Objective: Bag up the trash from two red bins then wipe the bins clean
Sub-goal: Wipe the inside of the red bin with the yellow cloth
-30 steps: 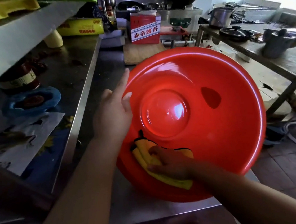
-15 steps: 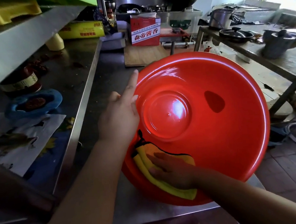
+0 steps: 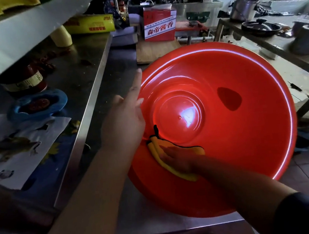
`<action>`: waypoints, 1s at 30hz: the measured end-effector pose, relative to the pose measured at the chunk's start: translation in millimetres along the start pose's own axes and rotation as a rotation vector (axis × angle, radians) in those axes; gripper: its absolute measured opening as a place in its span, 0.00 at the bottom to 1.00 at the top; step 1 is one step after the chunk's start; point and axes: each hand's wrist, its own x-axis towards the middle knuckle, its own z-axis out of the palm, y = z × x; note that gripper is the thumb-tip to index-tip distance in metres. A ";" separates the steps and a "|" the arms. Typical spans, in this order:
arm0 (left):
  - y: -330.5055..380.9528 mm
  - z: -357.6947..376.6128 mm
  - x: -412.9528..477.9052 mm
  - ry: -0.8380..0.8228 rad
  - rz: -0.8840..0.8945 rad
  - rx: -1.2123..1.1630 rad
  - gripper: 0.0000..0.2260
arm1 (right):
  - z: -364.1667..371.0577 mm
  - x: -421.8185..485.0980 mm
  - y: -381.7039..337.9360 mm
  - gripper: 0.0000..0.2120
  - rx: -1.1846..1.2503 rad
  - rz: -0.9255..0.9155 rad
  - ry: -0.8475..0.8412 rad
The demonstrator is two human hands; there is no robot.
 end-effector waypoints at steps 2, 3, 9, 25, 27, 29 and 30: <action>-3.0 0.5 1.5 0.010 0.011 0.000 0.31 | -3.6 10.8 2.4 0.31 -0.003 0.005 -0.008; -4.5 0.6 2.8 0.013 0.015 0.003 0.31 | -4.8 16.1 3.8 0.31 -0.005 0.005 -0.007; -13.6 1.5 8.2 0.031 0.029 0.015 0.32 | -8.8 32.9 2.6 0.30 -0.060 0.063 0.000; -11.7 6.5 13.4 0.079 0.001 0.048 0.30 | -1.4 -102.9 -51.7 0.22 -0.025 -0.206 -0.114; -9.2 7.3 14.7 0.067 0.028 0.050 0.29 | 0.2 -108.6 -51.4 0.22 -0.017 -0.200 -0.115; -8.7 7.9 15.8 0.056 0.040 0.027 0.30 | 1.2 -102.6 -50.7 0.23 -0.002 -0.195 -0.097; -9.3 7.7 16.2 0.050 0.048 0.015 0.30 | 1.4 -96.7 -51.2 0.24 0.000 -0.191 -0.088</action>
